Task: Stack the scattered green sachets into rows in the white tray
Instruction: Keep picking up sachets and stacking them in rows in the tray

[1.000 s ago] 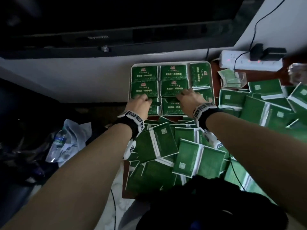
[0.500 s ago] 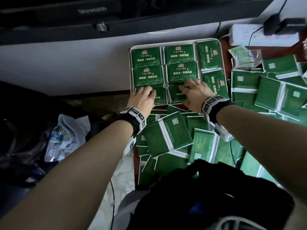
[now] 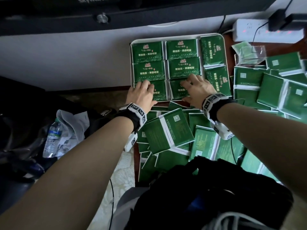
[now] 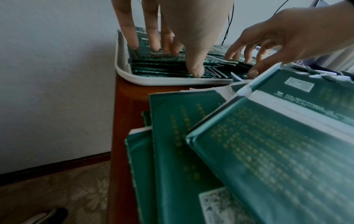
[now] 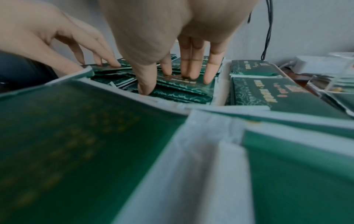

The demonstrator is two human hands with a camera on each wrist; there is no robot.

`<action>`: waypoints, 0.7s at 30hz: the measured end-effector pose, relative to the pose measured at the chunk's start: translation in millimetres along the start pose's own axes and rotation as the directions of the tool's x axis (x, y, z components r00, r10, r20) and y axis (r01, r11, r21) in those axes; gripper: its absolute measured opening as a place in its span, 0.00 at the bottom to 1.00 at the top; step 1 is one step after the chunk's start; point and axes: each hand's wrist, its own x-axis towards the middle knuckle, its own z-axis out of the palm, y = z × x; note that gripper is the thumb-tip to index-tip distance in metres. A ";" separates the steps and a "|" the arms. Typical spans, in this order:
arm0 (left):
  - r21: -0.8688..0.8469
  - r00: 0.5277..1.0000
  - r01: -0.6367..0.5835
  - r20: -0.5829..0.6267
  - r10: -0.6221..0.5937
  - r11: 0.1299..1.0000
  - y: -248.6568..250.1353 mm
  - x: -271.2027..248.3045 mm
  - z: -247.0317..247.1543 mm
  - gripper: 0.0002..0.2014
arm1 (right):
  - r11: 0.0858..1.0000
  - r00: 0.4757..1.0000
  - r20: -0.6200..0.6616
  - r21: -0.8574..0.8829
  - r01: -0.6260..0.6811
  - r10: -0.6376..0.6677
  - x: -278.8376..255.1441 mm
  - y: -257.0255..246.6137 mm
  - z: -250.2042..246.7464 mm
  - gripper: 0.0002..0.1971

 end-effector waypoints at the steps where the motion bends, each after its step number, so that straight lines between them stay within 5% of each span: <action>1: -0.009 1.000 0.011 -0.003 -0.011 1.000 0.7 1.0 -0.9 0.34 | 1.000 1.000 0.001 0.001 -0.002 0.002 0.0 0.0 0.6 0.37; 15: -0.042 1.000 -0.009 0.030 0.011 0.999 8.8 7.1 -17.4 0.38 | 0.999 0.999 -0.040 0.005 -0.036 0.036 -13.7 -5.9 -14.2 0.34; 21: -0.082 0.966 -0.258 -0.016 0.258 0.963 89.7 31.2 -69.1 0.19 | 0.953 0.978 0.042 0.220 -0.207 0.203 -69.2 39.2 -31.0 0.18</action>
